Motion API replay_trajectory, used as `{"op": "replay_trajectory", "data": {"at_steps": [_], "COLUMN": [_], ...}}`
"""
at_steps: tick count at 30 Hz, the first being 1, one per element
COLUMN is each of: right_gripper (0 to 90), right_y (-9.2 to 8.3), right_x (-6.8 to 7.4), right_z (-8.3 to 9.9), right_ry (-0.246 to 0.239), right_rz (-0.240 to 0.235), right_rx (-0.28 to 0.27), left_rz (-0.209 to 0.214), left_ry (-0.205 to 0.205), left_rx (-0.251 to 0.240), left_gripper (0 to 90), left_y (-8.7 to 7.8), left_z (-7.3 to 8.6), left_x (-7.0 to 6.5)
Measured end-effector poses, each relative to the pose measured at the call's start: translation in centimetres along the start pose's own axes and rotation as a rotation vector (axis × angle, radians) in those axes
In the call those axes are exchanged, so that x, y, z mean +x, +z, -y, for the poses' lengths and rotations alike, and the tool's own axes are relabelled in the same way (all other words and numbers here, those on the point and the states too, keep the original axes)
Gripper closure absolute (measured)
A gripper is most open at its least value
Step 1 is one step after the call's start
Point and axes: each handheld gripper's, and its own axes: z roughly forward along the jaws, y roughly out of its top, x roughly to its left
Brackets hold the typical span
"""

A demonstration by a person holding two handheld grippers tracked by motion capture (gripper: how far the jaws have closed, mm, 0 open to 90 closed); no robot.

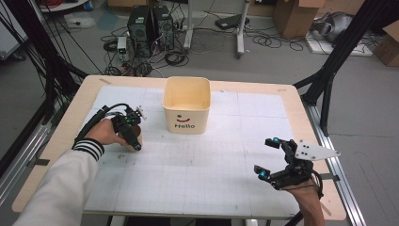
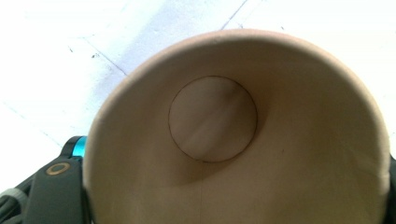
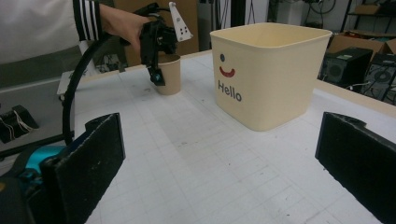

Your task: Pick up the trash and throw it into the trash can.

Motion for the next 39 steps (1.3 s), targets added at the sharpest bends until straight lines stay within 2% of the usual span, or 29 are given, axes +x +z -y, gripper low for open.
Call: {"op": "replay_trajectory", "data": {"at_steps": [9, 24, 25, 28, 29, 33, 39], "right_gripper": [0.3, 0.3, 0.2, 0.3, 0.2, 0.2, 0.2], "right_y": [-0.1, -0.1, -0.1, -0.2, -0.2, -0.2, -0.2], "right_x": [0.0, -0.1, -0.1, -0.1, -0.1, -0.1, -0.1], "right_z": [0.0, 0.0, 0.0, 0.0, 0.0, -0.1, -0.1], "right_ry": [0.000, 0.000, 0.001, 0.008, 0.007, 0.004, 0.002], "right_rz": [0.001, 0.008, 0.006, 0.008, 0.007, 0.006, 0.008], "right_rx": [-0.001, -0.003, -0.003, -0.004, -0.006, -0.008, -0.010], "left_rz": [-0.004, -0.002, -0.005, -0.009, -0.018, -0.025, -0.010], "left_ry": [0.002, -0.003, -0.012, -0.004, 0.010, 0.009, 0.018], "left_rx": [-0.008, -0.002, -0.009, -0.009, -0.007, -0.006, -0.021], "left_gripper": [32.2, 34.2, 34.3, 34.5, 34.5, 34.5, 34.3], "left_y": [-0.3, -0.5, -0.8, -1.4, -1.6, -2.4, -4.6], "left_z": [0.1, 0.2, 0.2, 0.3, 0.2, 0.2, -0.1], "left_x": [0.0, -0.1, -0.1, -0.1, -0.2, -0.3, -0.4]}}
